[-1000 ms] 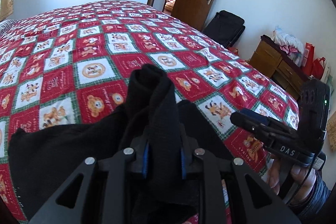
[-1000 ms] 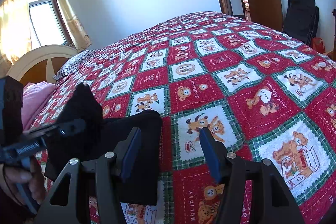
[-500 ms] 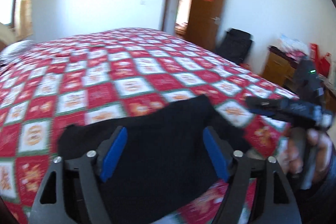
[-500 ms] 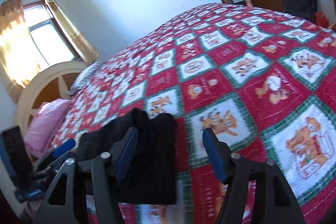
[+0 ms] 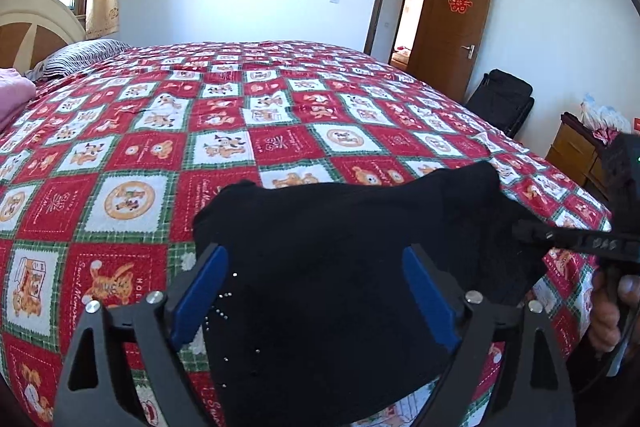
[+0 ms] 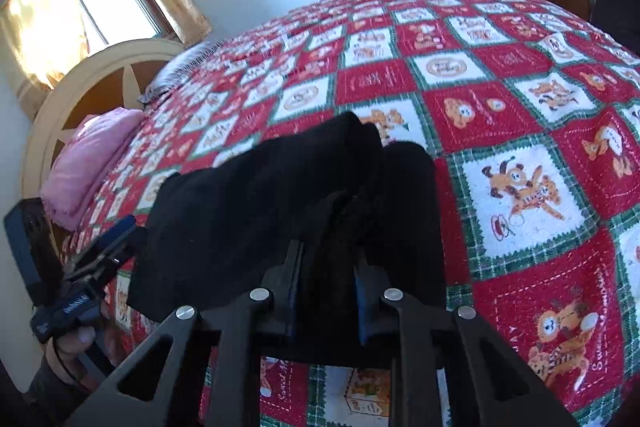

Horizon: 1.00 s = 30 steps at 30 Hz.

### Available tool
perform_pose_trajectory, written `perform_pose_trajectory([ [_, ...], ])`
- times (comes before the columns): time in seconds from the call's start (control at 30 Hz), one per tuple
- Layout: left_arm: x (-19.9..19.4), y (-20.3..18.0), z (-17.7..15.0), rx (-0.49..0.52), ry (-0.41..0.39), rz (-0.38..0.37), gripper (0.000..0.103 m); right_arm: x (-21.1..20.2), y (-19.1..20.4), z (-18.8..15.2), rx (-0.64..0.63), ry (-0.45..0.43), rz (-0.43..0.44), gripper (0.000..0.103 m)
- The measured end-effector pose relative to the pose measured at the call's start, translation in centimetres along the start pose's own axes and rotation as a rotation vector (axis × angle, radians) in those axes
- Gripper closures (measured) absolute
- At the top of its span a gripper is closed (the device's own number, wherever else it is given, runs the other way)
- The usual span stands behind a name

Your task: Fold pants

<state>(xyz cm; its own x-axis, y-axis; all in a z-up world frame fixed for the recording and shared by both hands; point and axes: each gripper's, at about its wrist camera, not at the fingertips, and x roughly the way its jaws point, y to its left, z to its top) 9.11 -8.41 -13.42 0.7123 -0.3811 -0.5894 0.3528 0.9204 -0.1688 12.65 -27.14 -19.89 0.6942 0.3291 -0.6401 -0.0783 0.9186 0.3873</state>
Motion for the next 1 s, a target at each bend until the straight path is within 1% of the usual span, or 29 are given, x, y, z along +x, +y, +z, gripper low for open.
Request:
perform_pose_trajectory([
  [0.1, -0.3, 0.3, 0.1, -0.012, -0.015, 0.01, 0.003, -1.7, 0.4, 0.2, -0.018, -0.042, 0.021, 0.086],
  [0.2, -0.1, 0.4, 0.0, -0.01, -0.01, 0.014, 0.003, -2.9, 0.0, 0.4, -0.01, -0.063, 0.009, 0.086],
  [0.27, 0.5, 0.3, -0.3, 0.003, 0.008, 0.03, 0.003, -2.7, -1.1, 0.2, 0.007, -0.046, -0.02, 0.086],
  [0.33, 1.1, 0.4, -0.8, 0.01, 0.038, 0.04, 0.003, -2.0, -2.9, -0.3, 0.046, -0.01, -0.056, 0.086],
  [0.4, 1.7, 0.6, -1.2, 0.007, 0.06, 0.039, 0.002, -1.2, -4.1, -0.9, 0.068, 0.042, -0.049, 0.086],
  [0.47, 1.7, 0.9, -1.4, -0.008, 0.06, 0.03, 0.002, -1.3, -4.8, -1.2, 0.082, 0.037, -0.032, 0.085],
  [0.5, 1.6, 1.0, -1.3, -0.014, 0.059, 0.029, 0.002, -1.4, -4.9, -1.0, 0.086, 0.034, -0.042, 0.077],
  [0.57, 1.2, 1.0, -1.1, -0.012, 0.048, 0.039, 0.002, -2.2, -4.7, -0.6, 0.075, -0.003, -0.097, 0.067],
  [0.63, 0.9, 0.8, -0.9, -0.007, 0.033, 0.051, 0.002, -3.2, -4.0, -0.1, 0.05, -0.065, -0.168, 0.063],
  [0.67, 0.9, 0.8, -0.8, -0.009, 0.03, 0.049, 0.002, -3.7, -3.4, 0.2, 0.033, -0.097, -0.18, 0.062],
  [0.73, 0.7, 0.6, -0.7, -0.006, 0.025, 0.048, 0.002, -4.5, -1.6, 1.0, -0.019, -0.163, -0.145, 0.055],
  [0.77, 0.7, 0.3, -0.7, 0.005, 0.026, 0.048, 0.002, -4.5, -1.0, 1.4, -0.036, -0.176, -0.121, 0.049],
  [0.8, 0.7, 0.1, -0.6, 0.015, 0.026, 0.05, 0.002, -4.1, -0.1, 1.7, -0.055, -0.181, -0.088, 0.044],
  [0.83, 0.8, -0.1, -0.6, 0.027, 0.027, 0.054, 0.002, -3.3, 0.9, 2.2, -0.072, -0.171, -0.026, 0.043],
  [0.9, 0.8, -0.5, -0.7, 0.047, 0.03, 0.062, 0.002, -1.6, 1.7, 3.0, -0.07, -0.141, 0.05, 0.043],
  [0.93, 0.9, -0.5, -0.7, 0.054, 0.033, 0.064, 0.002, -0.8, 2.1, 3.2, -0.066, -0.126, 0.056, 0.043],
  [1.0, 1.0, -0.6, -0.7, 0.059, 0.041, 0.065, 0.002, 1.3, 2.1, 3.5, -0.066, -0.099, 0.02, 0.043],
])
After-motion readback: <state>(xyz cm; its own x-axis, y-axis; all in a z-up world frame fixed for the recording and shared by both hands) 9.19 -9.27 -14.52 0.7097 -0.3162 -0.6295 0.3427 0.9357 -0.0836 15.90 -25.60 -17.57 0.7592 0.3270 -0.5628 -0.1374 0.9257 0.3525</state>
